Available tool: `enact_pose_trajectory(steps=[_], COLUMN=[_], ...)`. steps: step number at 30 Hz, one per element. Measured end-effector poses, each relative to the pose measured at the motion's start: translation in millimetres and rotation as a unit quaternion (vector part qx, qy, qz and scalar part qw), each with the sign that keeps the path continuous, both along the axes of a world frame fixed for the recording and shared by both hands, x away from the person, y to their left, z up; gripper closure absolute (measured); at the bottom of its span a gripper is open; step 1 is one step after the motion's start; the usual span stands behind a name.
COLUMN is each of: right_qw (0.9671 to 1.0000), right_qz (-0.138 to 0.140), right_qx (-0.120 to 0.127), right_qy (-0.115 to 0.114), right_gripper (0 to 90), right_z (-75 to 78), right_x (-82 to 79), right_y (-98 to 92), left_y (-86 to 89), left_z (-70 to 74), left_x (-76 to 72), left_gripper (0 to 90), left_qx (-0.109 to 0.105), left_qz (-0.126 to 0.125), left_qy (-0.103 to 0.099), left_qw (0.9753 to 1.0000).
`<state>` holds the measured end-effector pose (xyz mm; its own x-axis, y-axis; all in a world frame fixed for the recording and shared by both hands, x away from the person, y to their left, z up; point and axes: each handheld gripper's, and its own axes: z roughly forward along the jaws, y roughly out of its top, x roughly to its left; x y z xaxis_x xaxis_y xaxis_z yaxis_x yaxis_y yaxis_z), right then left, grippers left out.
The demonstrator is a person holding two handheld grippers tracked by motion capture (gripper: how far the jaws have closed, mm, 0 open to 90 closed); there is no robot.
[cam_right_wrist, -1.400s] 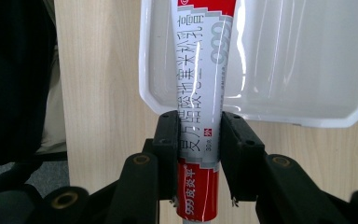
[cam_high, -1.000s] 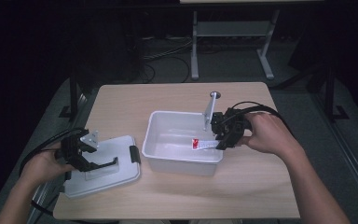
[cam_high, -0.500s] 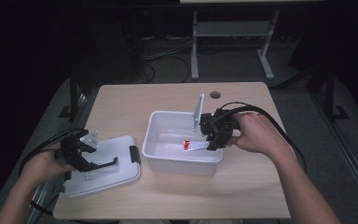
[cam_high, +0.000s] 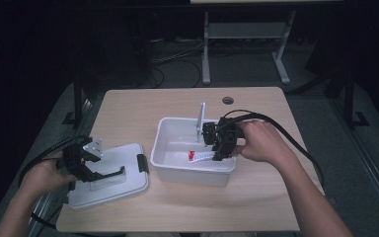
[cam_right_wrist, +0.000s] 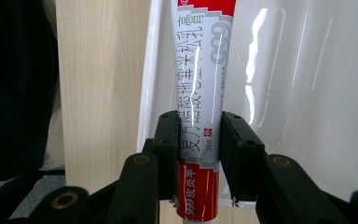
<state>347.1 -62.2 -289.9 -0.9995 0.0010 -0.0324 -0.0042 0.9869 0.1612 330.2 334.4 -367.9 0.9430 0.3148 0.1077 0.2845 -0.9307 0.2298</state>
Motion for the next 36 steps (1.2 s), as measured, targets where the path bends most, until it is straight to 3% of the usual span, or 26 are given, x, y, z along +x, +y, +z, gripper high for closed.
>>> enact_pose_trajectory(steps=[36], right_qw=[0.9998], right_qz=[-0.002], right_qx=[-0.019], right_qy=[0.011], right_gripper=[68.3], right_z=[-21.1], right_x=[4.2], right_y=[24.9], left_y=[3.5], left_z=[-3.2], left_x=[-2.1], left_gripper=[37.6], left_qx=[-0.004], left_qz=[0.002], left_qy=[-0.001], left_qw=[1.0])
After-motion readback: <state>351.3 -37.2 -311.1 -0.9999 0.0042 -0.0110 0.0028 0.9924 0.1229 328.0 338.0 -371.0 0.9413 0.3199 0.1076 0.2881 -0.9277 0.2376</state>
